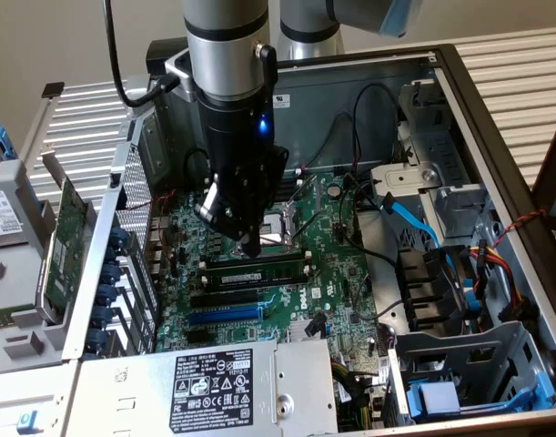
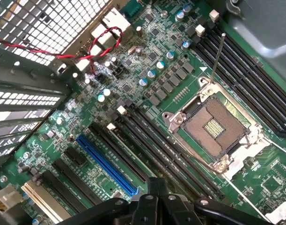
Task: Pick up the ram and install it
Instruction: 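Press down the ram until it locks into place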
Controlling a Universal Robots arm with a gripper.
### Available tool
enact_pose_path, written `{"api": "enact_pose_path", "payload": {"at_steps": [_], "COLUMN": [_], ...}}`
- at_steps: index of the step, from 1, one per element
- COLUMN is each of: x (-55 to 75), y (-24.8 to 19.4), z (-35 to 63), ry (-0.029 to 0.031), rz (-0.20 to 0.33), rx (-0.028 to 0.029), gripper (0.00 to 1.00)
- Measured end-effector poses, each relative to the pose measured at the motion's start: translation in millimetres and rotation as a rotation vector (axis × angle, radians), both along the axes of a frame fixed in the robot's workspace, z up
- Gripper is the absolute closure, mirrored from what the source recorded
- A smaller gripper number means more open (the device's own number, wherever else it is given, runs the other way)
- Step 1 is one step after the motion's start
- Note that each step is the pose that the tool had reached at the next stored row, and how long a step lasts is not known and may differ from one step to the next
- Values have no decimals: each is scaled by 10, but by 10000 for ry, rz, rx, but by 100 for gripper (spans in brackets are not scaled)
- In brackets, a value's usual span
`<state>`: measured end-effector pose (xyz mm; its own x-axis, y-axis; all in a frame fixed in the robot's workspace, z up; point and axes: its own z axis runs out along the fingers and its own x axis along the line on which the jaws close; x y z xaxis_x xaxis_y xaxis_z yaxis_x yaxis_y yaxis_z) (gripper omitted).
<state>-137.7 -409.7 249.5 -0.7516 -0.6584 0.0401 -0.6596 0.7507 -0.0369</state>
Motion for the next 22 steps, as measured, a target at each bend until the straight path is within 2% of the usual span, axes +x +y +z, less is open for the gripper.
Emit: {"api": "enact_pose_path", "payload": {"at_steps": [16, 20, 22], "x": [0, 1, 1], "y": [0, 0, 0], "z": [0, 0, -1], "ry": [-2, -36, -91], "rz": [-2287, -2747, -2949], "rx": [0, 6, 14], "gripper": [89, 89, 89]}}
